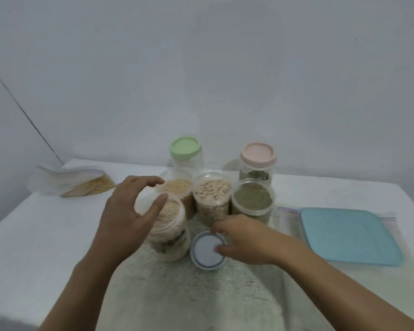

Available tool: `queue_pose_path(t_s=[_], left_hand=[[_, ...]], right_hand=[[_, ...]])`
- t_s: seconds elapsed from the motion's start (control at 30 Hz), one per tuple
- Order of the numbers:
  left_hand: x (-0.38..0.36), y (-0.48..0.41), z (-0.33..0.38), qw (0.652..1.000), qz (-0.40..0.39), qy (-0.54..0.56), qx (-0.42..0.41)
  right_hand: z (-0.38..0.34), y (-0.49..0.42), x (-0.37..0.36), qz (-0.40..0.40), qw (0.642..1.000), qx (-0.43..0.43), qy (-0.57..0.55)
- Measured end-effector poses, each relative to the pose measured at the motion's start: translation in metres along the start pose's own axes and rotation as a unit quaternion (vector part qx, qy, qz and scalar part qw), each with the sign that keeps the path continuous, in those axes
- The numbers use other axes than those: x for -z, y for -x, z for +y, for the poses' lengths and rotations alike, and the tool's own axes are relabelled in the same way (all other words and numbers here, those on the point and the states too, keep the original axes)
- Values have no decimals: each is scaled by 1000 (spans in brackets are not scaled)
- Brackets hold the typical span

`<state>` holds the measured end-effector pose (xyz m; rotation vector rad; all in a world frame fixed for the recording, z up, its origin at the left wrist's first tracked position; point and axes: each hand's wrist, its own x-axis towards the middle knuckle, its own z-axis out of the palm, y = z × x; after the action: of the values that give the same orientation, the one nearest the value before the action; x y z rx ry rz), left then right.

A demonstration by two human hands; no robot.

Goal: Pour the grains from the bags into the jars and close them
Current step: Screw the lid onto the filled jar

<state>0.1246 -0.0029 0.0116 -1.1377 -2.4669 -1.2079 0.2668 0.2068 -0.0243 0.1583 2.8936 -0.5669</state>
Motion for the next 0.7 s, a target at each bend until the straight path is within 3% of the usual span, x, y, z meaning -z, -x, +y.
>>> queue_pose_path(t_s=[0.13, 0.4, 0.7], left_hand=[[5, -4, -42, 991, -101, 76, 49], [-11, -6, -80, 932, -258, 253, 34], [-35, -2, -95, 890, -246, 381, 38]], right_hand=[[-25, -31, -27, -60, 993, -67, 71], [-51, -61, -62, -26, 979, -184, 82], [-69, -53, -40, 29, 963, -241, 115]])
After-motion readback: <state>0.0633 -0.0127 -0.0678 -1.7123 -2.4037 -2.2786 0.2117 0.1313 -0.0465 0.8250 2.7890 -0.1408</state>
